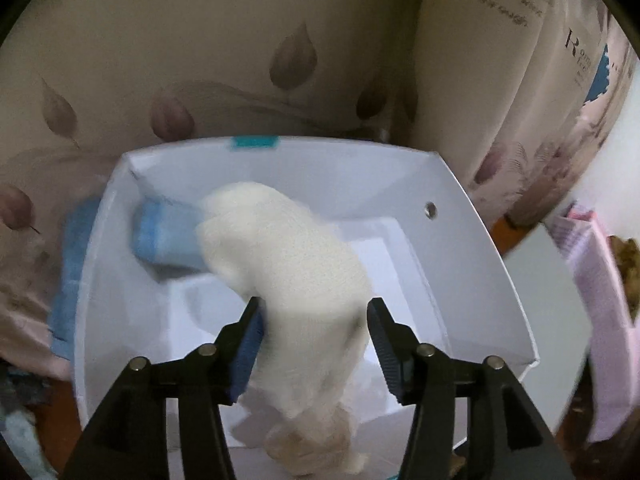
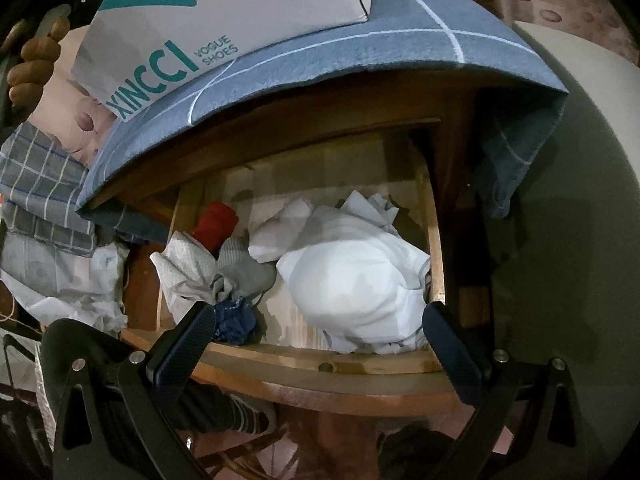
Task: Take underwear out of drawer
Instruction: 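Release the bra in the box and move the right gripper over the drawer, then grasp the white underwear in the drawer with the right gripper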
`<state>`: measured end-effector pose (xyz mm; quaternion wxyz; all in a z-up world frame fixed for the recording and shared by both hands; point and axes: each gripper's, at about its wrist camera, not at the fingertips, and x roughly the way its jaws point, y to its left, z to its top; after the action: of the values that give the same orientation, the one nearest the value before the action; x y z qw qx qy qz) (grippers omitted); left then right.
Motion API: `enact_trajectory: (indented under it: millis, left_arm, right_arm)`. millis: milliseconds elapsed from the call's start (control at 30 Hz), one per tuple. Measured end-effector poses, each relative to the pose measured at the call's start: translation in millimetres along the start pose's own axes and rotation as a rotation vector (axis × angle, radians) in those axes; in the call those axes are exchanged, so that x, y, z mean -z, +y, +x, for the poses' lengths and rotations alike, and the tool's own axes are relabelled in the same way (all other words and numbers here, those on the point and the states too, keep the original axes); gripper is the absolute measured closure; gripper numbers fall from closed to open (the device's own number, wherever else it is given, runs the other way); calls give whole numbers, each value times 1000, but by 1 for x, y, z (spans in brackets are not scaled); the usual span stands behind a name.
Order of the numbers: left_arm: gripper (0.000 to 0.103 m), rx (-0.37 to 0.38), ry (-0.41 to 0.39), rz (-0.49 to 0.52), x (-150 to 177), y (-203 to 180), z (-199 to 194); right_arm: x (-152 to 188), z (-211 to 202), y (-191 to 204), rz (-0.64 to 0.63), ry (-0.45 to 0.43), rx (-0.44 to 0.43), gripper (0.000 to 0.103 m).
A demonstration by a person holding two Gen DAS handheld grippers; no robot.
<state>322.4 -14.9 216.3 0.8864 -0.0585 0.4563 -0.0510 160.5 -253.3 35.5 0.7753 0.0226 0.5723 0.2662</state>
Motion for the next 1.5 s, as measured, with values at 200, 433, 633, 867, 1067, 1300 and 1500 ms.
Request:
enact_trajectory:
  millis: [200, 433, 633, 867, 1067, 1300, 1500]
  left_arm:
    - [42, -65, -182, -22, 7, 1, -53]
    - [42, 52, -281, -99, 60, 21, -111]
    - [42, 110, -266, -159, 157, 48, -131]
    - [42, 141, -219, -282, 248, 80, -117]
    - [42, 87, -202, -243, 278, 74, -100]
    - [42, 111, -178, -258, 275, 76, -83]
    - [42, 148, -159, -304, 274, 83, -73]
  right_arm:
    - [-1, 2, -7, 22, -6, 6, 0]
    - [1, 7, 1, -30, 0, 43, 0]
    - [3, 24, 13, -111, 69, 90, 0]
    - [0, 72, 46, -430, 199, 290, 0]
    - [-5, 111, 49, -563, 286, 355, 0]
    - [-8, 148, 39, -581, 392, 389, 1]
    - [-14, 170, 38, -588, 461, 376, 1]
